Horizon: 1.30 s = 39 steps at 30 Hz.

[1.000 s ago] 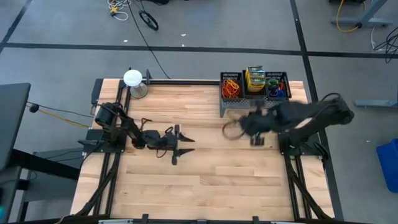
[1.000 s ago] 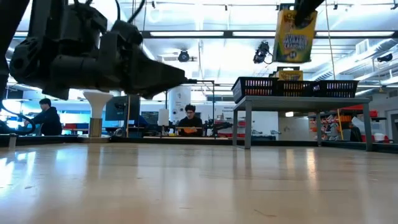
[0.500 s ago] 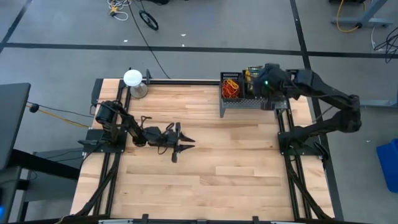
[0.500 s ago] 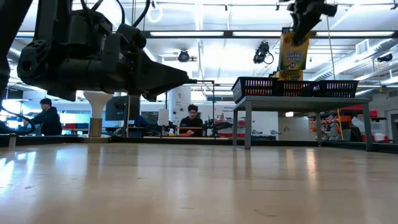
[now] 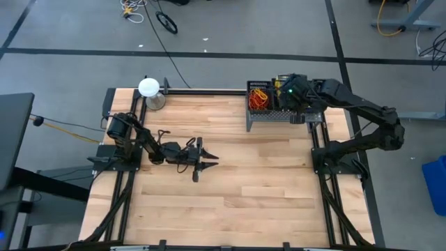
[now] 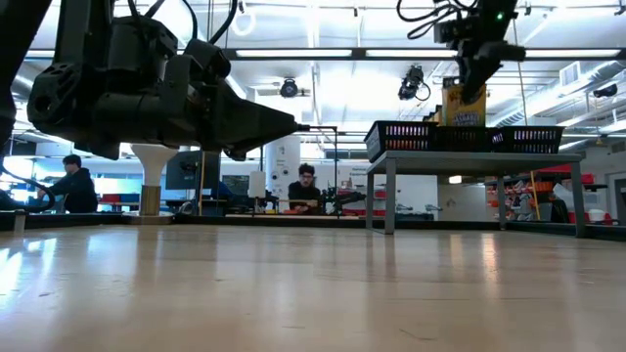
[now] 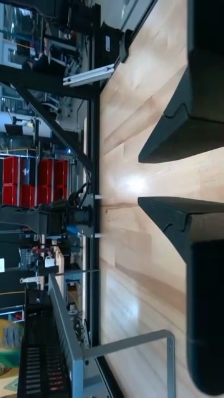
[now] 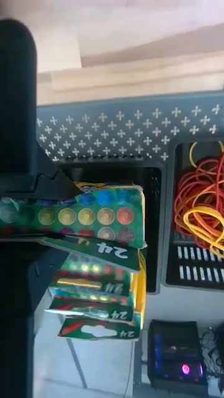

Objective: Pick & Place Office Desk Supplies
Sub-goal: Put the yellow crayon box into the middle black bin on the shelf, then return to Home Position

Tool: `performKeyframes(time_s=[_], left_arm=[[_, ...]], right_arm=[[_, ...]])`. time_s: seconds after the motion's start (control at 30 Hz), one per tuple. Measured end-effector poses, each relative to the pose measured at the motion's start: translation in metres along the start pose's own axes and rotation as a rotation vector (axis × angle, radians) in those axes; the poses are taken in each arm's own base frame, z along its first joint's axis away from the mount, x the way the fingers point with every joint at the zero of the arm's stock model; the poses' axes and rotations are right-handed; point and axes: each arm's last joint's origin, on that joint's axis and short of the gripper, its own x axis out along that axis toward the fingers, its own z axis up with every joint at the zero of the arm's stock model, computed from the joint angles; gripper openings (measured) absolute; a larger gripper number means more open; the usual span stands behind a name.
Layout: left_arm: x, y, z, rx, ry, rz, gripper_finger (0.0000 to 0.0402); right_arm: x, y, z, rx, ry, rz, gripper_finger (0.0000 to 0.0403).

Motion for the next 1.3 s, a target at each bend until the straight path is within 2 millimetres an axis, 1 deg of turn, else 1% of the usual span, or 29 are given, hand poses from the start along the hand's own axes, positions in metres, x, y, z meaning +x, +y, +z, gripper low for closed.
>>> performKeyframes(time_s=[0.13,0.43,0.53,0.67,0.8,0.9,0.97,1.03,1.13,1.23,1.27,1.3], left_arm=[[0.0,0.0,0.0,0.0,0.001,0.0,0.0104],[0.0,0.0,-0.001,0.0,0.006,-0.001,0.0104],[0.0,0.0,-0.001,0.0,0.006,-0.001,0.0104],[0.0,0.0,-0.001,0.002,0.006,-0.001,0.0104],[0.0,-0.001,-0.001,0.005,0.005,-0.003,0.0104],[0.0,-0.001,0.0,-0.034,0.002,-0.003,0.0104],[0.001,-0.001,0.0,-0.048,-0.001,-0.003,0.0104],[0.001,-0.001,0.0,-0.034,0.0,0.008,0.0103],[-0.002,0.002,0.004,-0.01,-0.006,0.076,0.0093],[-0.01,0.007,0.013,0.014,-0.013,0.118,0.007],[-0.014,0.008,0.017,0.025,-0.009,0.121,0.006],[-0.018,0.01,0.021,0.033,-0.009,0.127,0.0049]], right_arm=[[0.009,0.002,0.001,-0.023,0.028,-0.042,0.0075],[0.011,0.002,0.0,0.015,0.058,-0.093,0.0154],[0.011,0.001,0.0,0.02,0.062,-0.113,0.0173],[0.01,-0.002,0.002,0.034,0.063,-0.165,0.0184],[0.001,-0.005,0.004,0.079,0.034,-0.185,0.0183],[-0.012,-0.003,0.006,0.11,0.0,-0.213,0.0174],[-0.023,0.0,0.007,0.142,-0.061,-0.224,0.0162],[-0.033,0.004,0.006,0.184,-0.142,-0.204,0.0141],[-0.043,0.014,0.004,0.251,-0.305,-0.155,0.0096],[-0.041,0.029,0.001,0.29,-0.435,-0.141,0.0038],[-0.037,0.035,0.0,0.298,-0.476,-0.136,0.0021],[-0.032,0.041,-0.001,0.303,-0.513,-0.134,0.0011]])
